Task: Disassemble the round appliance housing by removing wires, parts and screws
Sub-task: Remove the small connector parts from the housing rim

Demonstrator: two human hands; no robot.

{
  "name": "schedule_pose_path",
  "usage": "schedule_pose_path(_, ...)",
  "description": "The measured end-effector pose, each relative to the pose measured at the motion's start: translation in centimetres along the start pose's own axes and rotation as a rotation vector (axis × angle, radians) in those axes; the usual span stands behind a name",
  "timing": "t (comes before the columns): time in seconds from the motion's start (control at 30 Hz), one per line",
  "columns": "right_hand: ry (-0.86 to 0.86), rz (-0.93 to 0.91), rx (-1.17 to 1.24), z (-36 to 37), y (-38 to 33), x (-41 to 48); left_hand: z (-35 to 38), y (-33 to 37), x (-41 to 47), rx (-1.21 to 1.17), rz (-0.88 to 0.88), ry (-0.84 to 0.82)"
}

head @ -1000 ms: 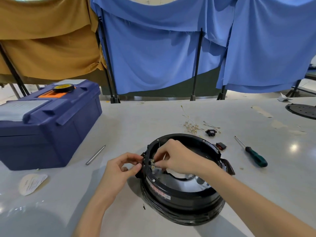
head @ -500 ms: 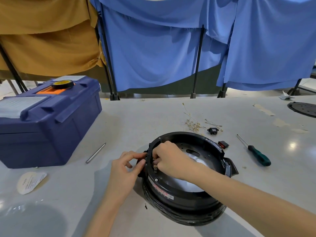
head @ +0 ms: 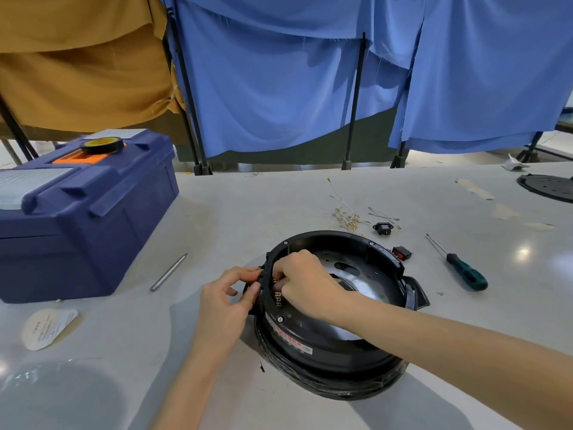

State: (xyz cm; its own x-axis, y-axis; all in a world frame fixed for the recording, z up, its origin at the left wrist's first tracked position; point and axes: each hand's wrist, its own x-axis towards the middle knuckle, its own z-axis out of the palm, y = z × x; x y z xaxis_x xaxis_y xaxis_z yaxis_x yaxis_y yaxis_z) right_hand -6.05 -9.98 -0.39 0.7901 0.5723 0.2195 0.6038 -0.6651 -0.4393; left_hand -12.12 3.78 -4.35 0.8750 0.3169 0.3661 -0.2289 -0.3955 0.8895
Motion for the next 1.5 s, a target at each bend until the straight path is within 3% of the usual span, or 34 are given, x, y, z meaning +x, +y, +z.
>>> schedule_pose_path(0.27,0.009,-0.013,0.0,0.1,-0.1,0.0,-0.1,0.5,-0.2,0.03,-0.006,-0.012)
schedule_pose_path(0.6,-0.061,0.033,0.253,-1.0,0.4,-0.1,0.3,0.5,-0.3,0.091,-0.019,0.048)
schedule_pose_path(0.9,-0.071,-0.043,0.022,-1.2,0.1,-0.1,-0.2,0.8,-0.5,0.124,0.069,0.05)
schedule_pose_path(1.5,-0.025,0.021,0.066,0.3,0.3,0.6,0.0,0.6,-0.4,0.175,0.106,0.05)
